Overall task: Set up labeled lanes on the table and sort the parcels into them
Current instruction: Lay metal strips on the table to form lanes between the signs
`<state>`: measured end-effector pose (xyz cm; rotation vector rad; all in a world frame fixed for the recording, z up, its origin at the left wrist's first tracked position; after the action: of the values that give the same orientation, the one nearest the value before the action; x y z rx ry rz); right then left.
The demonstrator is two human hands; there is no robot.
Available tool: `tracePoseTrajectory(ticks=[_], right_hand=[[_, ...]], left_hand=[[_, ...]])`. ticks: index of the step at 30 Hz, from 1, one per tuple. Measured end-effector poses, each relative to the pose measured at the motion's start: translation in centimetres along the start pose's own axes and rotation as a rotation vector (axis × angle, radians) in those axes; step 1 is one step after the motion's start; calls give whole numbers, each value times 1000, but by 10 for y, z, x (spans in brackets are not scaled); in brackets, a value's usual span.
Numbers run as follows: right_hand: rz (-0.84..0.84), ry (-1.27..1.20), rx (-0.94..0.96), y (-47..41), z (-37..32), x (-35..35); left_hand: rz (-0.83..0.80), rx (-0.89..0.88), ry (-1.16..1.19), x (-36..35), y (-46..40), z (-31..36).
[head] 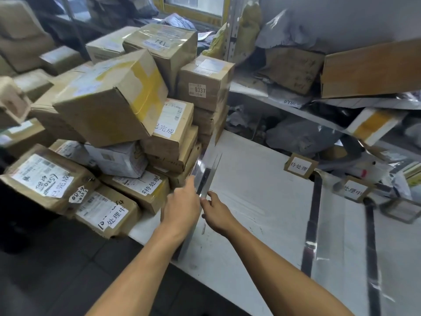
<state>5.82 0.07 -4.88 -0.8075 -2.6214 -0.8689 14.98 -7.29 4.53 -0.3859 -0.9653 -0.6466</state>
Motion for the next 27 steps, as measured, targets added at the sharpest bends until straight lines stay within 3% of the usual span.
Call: tracePoseTrajectory(ticks=[3, 7, 9, 11, 15, 21, 27], right_hand=[[39, 47, 5, 7, -7, 11], [449, -43, 251, 29, -40, 68], [548, -210, 335, 40, -57, 109], [529, -369, 345, 46, -64, 154], [474, -428, 270, 66, -44, 239], [629, -430, 189, 128, 35, 363], [811, -296, 134, 200, 121, 477]], left_hand=[[81, -79, -67, 21, 3, 30], [125, -154, -83, 36, 10, 78], [131, -196, -79, 33, 15, 108], [121, -229, -55, 22, 22, 139], [47, -281, 70, -20, 36, 207], [-450, -315, 537, -110, 68, 316], [-760, -320, 765, -179, 126, 433]])
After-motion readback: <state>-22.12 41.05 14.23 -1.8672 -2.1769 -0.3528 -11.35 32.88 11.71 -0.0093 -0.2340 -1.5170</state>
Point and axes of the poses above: each hand's wrist, its own y-axis away from the middle knuckle, its own x-axis out of the back of the hand, z = x × y, the point moved 3 cm from there along -y, towards the middle knuckle, and after that the axes turned 2 degrees about z, right-handed, at the moved point
